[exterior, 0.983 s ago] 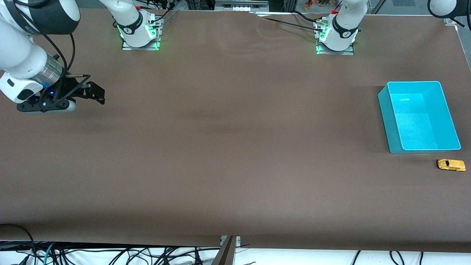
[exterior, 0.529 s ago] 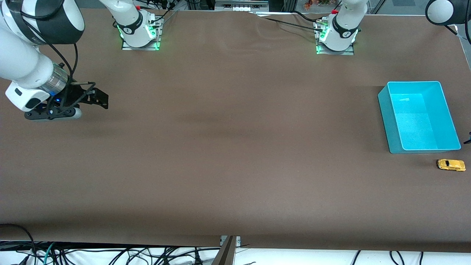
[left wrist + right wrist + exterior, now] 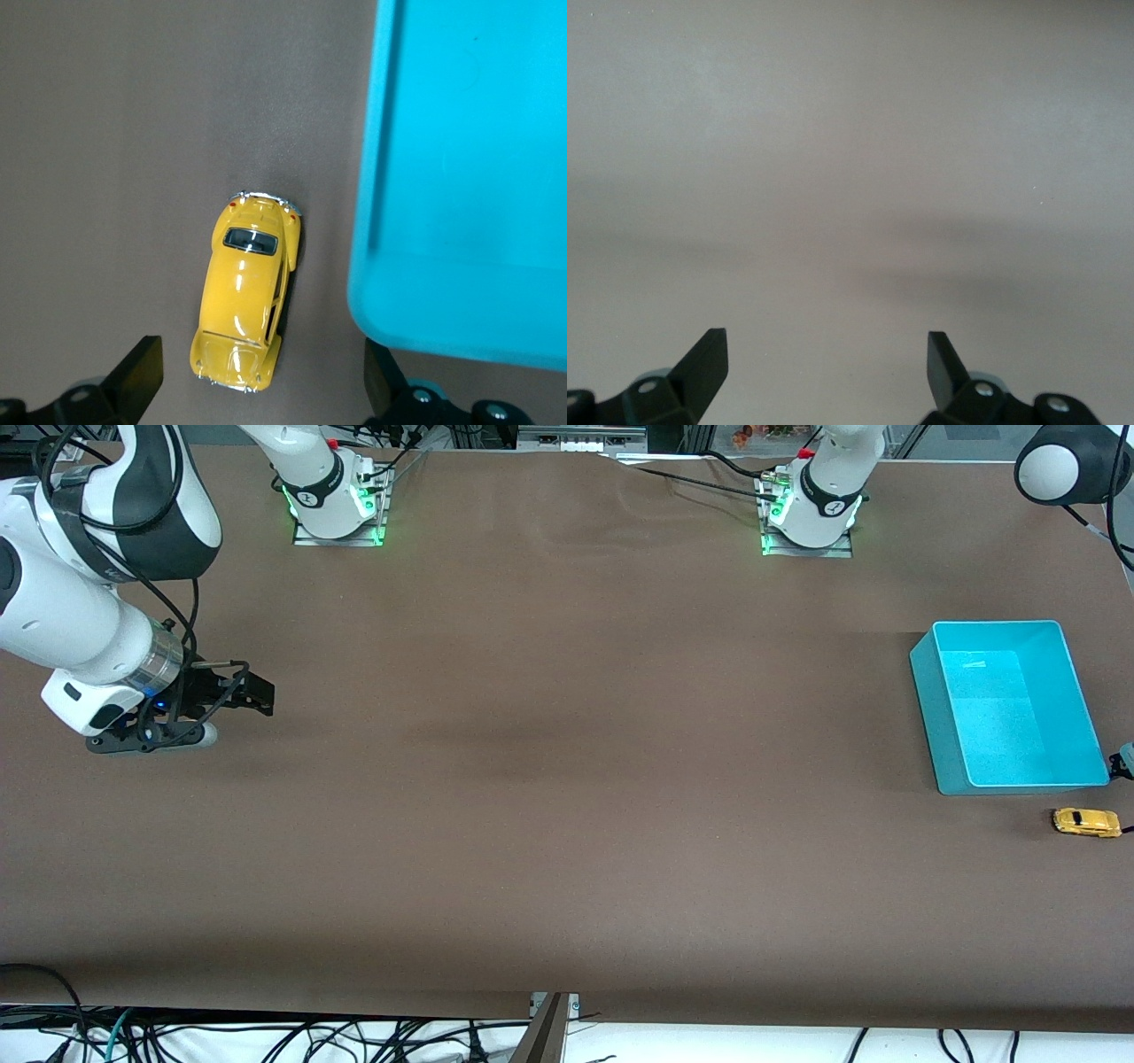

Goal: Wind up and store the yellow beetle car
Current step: 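Close the left gripper on the yellow car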

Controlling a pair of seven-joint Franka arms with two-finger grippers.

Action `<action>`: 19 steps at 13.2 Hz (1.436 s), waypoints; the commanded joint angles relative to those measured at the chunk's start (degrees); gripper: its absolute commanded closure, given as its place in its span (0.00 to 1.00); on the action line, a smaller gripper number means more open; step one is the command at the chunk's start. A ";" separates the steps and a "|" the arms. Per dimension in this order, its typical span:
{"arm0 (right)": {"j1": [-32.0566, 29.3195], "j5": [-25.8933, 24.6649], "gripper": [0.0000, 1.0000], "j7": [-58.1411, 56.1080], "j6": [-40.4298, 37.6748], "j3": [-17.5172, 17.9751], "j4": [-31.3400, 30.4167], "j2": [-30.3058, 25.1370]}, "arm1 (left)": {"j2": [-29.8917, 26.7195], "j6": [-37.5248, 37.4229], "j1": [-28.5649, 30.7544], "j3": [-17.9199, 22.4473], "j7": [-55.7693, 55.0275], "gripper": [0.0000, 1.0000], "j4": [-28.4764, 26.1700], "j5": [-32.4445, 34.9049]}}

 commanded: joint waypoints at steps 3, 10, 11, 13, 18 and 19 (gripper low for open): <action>0.15 -0.87 0.01 0.95 0.09 0.27 1.46 0.53 | 3.56 1.13 -0.93 0.28 1.89 0.00 4.61 -2.38; 0.15 -0.69 0.01 1.03 -0.09 0.27 1.46 0.44 | 4.97 1.58 -0.93 0.28 2.24 0.02 4.69 -3.60; 0.15 -0.69 0.01 1.04 0.00 0.27 1.46 0.44 | 4.97 1.58 -0.93 0.28 2.41 0.16 4.69 -3.96; 0.15 -0.60 0.01 1.04 -0.09 0.27 1.55 0.44 | 4.97 1.58 -0.93 0.28 2.50 0.50 4.69 -4.14; 0.15 -0.60 0.01 1.04 -0.09 0.27 1.46 0.44 | 4.97 1.58 -0.93 0.36 2.68 0.75 5.30 -4.05; 0.15 -0.60 0.01 1.04 -0.09 0.27 1.55 0.44 | 4.89 1.58 -0.84 0.36 2.76 0.75 5.48 -4.05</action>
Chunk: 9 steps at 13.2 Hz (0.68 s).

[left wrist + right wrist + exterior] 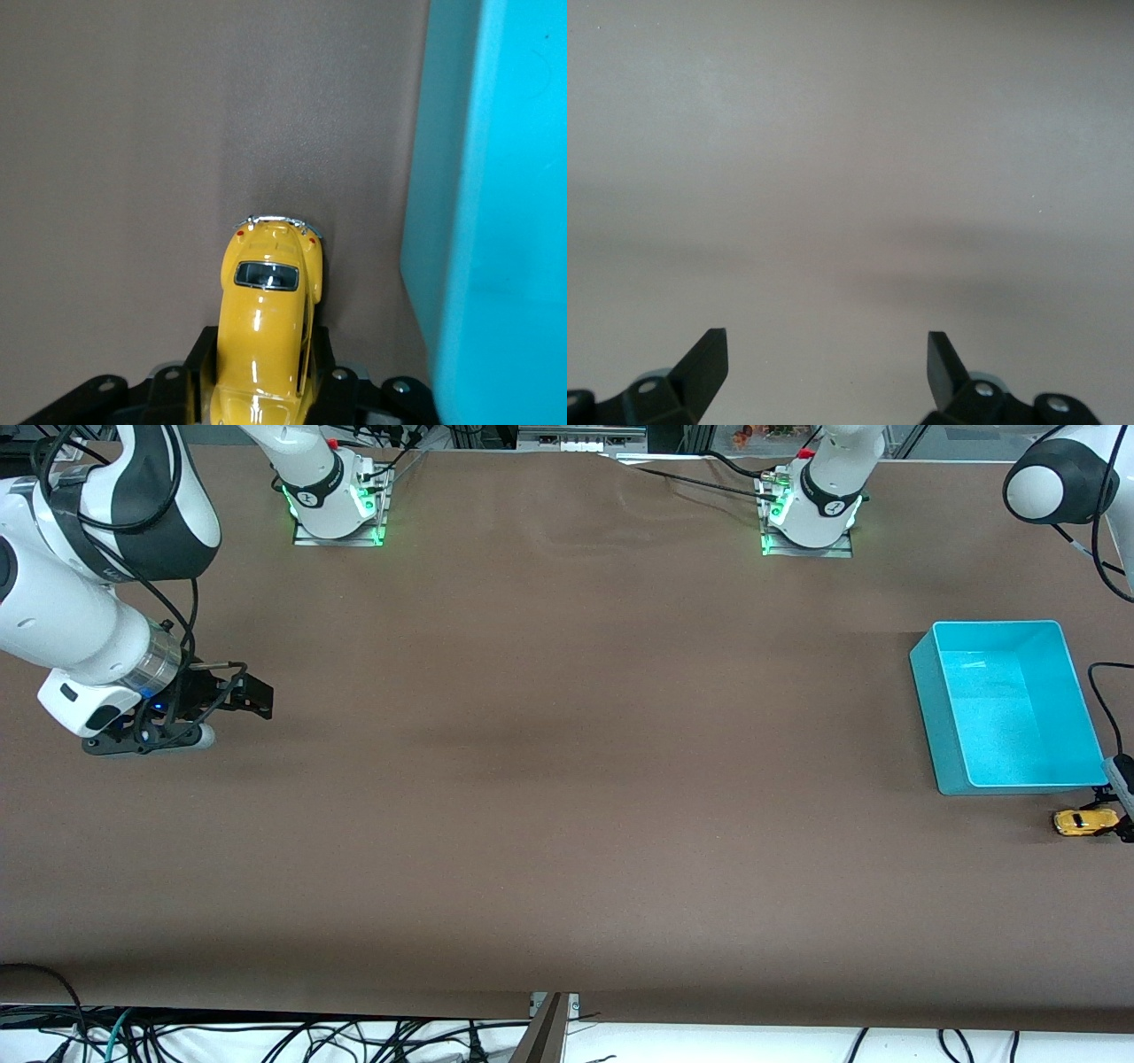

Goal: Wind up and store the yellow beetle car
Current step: 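Close the left gripper on the yellow car, then lift the car with the left gripper over the cyan bin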

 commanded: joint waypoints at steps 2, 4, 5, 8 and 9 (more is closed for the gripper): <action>0.21 -0.60 0.01 1.03 -0.67 0.26 1.29 0.41 | 0.86 -0.44 0.33 0.55 2.69 0.75 3.99 -1.95; 0.12 -0.60 0.01 0.86 -0.67 0.26 1.29 0.41 | -0.54 -0.79 0.42 0.72 4.70 0.75 4.52 -1.86; 0.12 -0.60 0.01 0.86 -0.67 0.26 1.29 0.41 | -1.16 -1.32 0.51 0.81 4.97 0.75 5.48 -1.69; 0.30 -0.78 0.01 0.68 -0.49 0.35 1.29 0.41 | -5.63 -6.74 0.51 0.81 4.80 0.75 5.84 -1.42; 0.30 -0.78 0.01 0.51 -0.49 0.35 1.29 0.41 | -6.87 -9.73 0.16 0.81 4.36 0.75 5.84 -1.42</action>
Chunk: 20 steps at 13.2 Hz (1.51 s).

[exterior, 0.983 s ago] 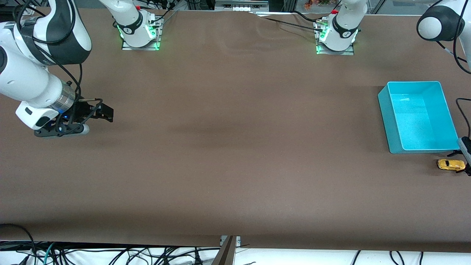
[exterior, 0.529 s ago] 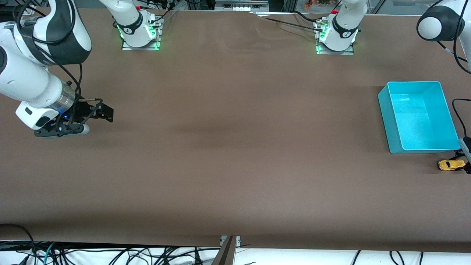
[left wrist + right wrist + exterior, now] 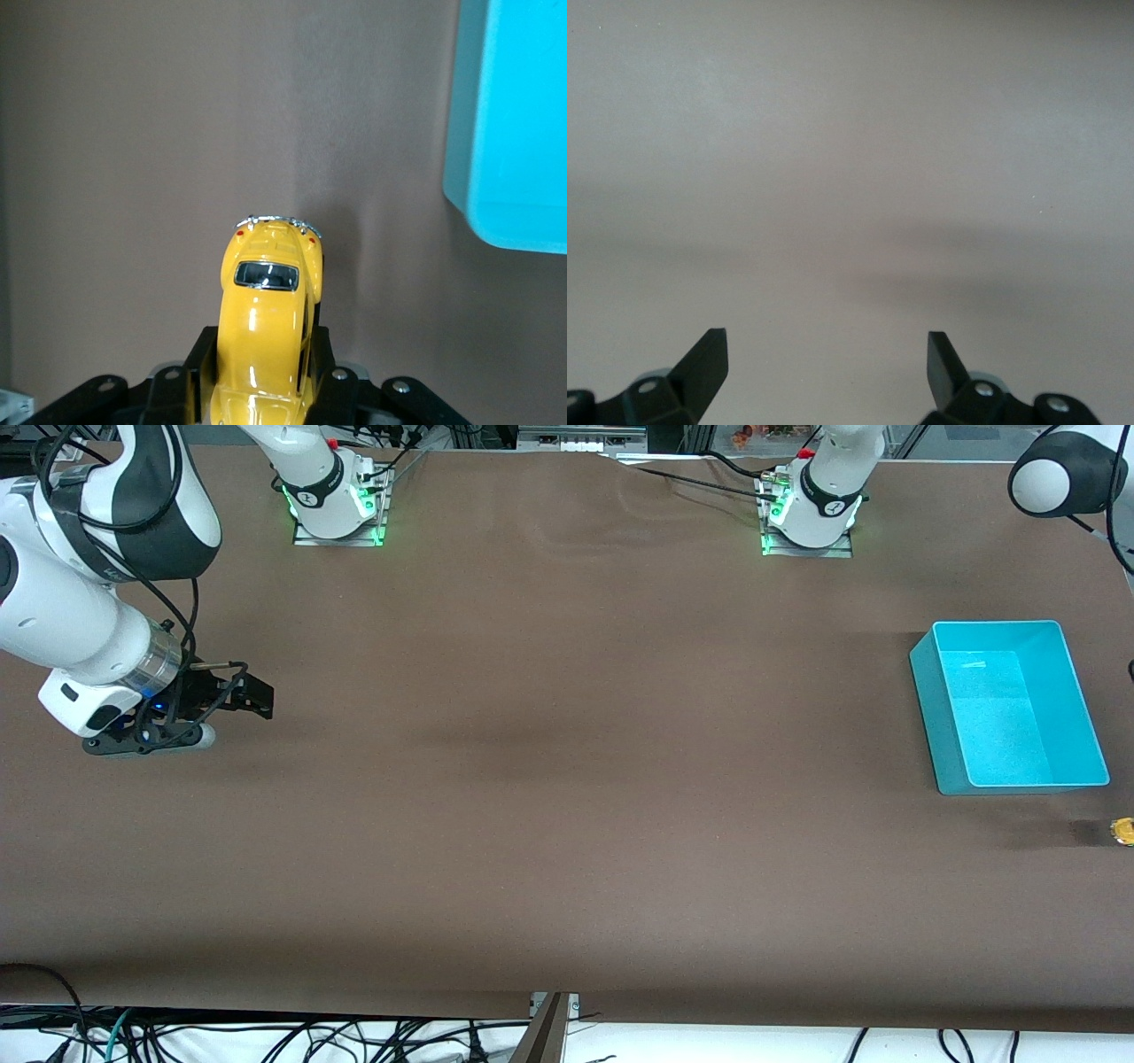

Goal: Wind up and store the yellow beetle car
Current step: 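Lift the car with the left gripper over the cyan bin, then lower the car into the bin and open the left gripper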

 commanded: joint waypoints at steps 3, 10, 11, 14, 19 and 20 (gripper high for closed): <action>0.24 -0.34 0.01 1.12 -0.85 0.26 0.91 -0.03 | -7.62 -15.45 -0.42 0.12 -1.78 0.75 -1.21 -1.07; 0.07 2.74 0.01 0.07 -8.84 -0.61 1.52 -6.01 | -22.99 -21.48 -3.41 -0.41 -3.03 0.96 -20.86 4.90; 0.41 3.70 0.01 -0.11 -9.54 -1.83 1.52 -7.57 | -25.36 -20.50 -3.84 -0.41 -3.90 0.96 -24.99 4.90; 5.15 4.41 0.01 -1.24 -11.56 -9.03 1.52 -8.55 | -29.59 -17.78 -4.90 -0.41 -5.31 0.96 -34.32 5.17; 7.45 4.59 0.01 -1.95 -11.57 -11.16 1.44 -8.64 | -36.01 -3.30 -4.20 -0.41 -5.14 0.96 -54.00 5.17; 7.45 4.50 0.01 -1.95 -11.40 -11.08 1.52 -8.47 | -36.11 -1.27 -3.94 -0.23 -5.05 0.95 -56.65 5.17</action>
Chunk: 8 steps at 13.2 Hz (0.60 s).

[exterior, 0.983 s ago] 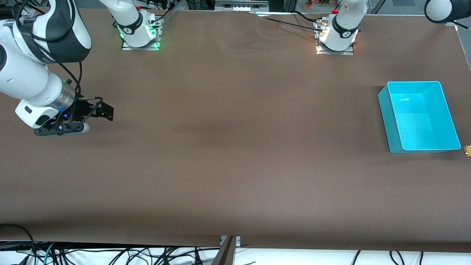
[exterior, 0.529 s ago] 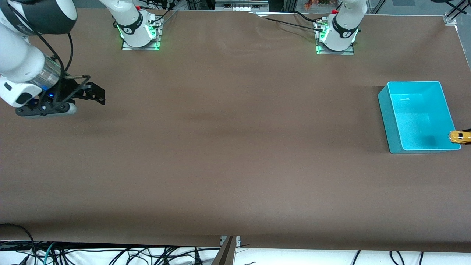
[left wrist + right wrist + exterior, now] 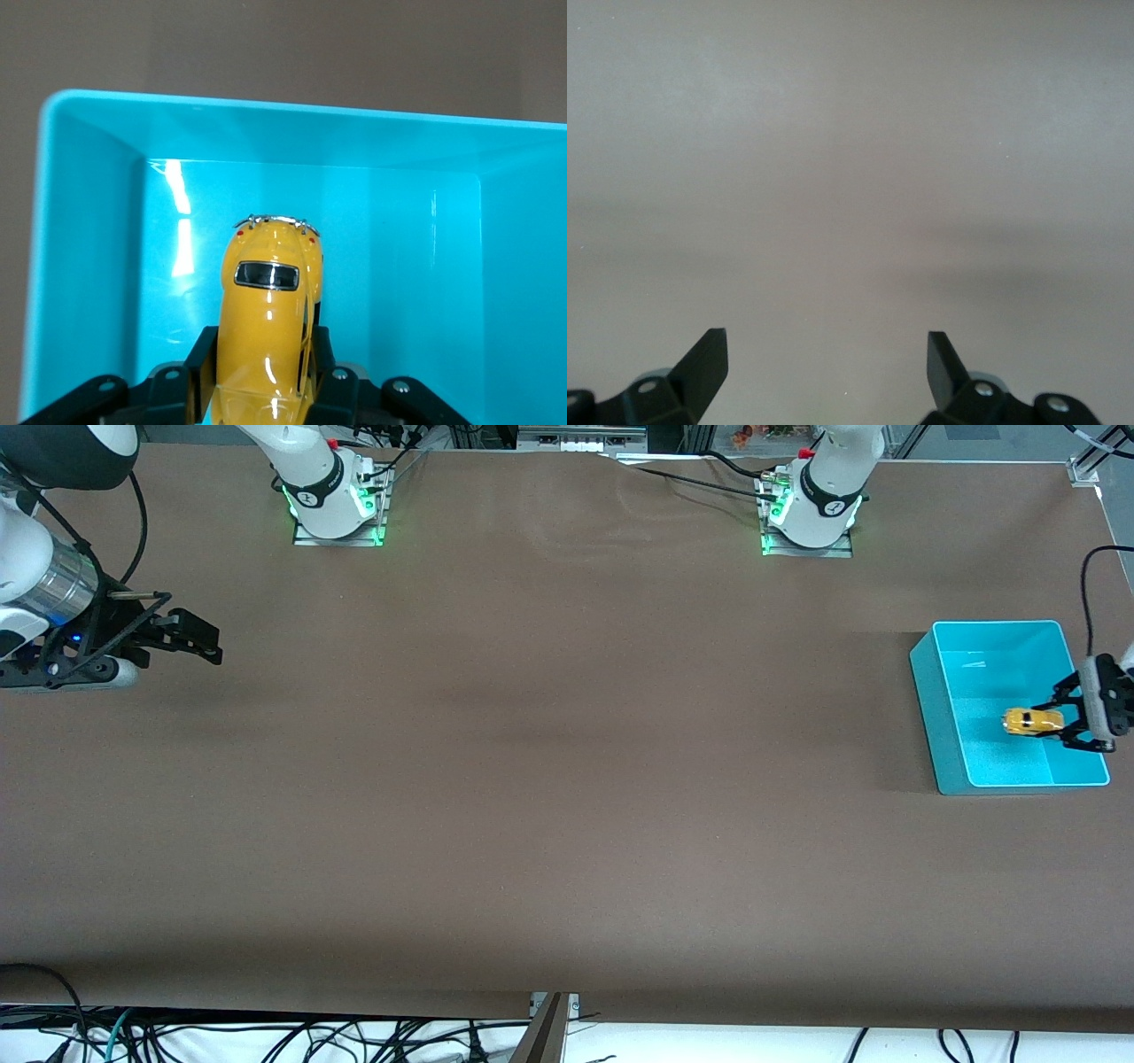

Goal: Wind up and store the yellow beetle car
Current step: 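Lower the car into the bin and open the left gripper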

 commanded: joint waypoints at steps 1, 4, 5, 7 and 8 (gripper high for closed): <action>0.87 0.73 0.01 -0.42 -0.13 -0.58 0.19 -0.25 | -4.72 6.97 1.70 0.09 -0.38 0.95 -10.87 1.34; 0.87 0.64 0.01 -0.34 0.31 -0.49 0.10 0.10 | -3.84 15.94 2.68 0.09 -0.20 0.87 -17.38 3.09; 0.87 0.73 0.01 -0.34 0.31 -0.49 0.19 0.19 | -3.66 16.13 2.68 0.09 -0.12 0.81 -17.48 3.36; 0.87 0.73 0.01 -0.16 0.22 -0.49 0.10 0.11 | -3.66 15.96 2.77 0.09 0.06 0.01 -17.39 3.36; 0.87 0.56 0.01 -0.16 0.22 -0.58 0.10 0.19 | -3.66 15.70 2.77 0.00 0.50 0.00 -16.87 3.36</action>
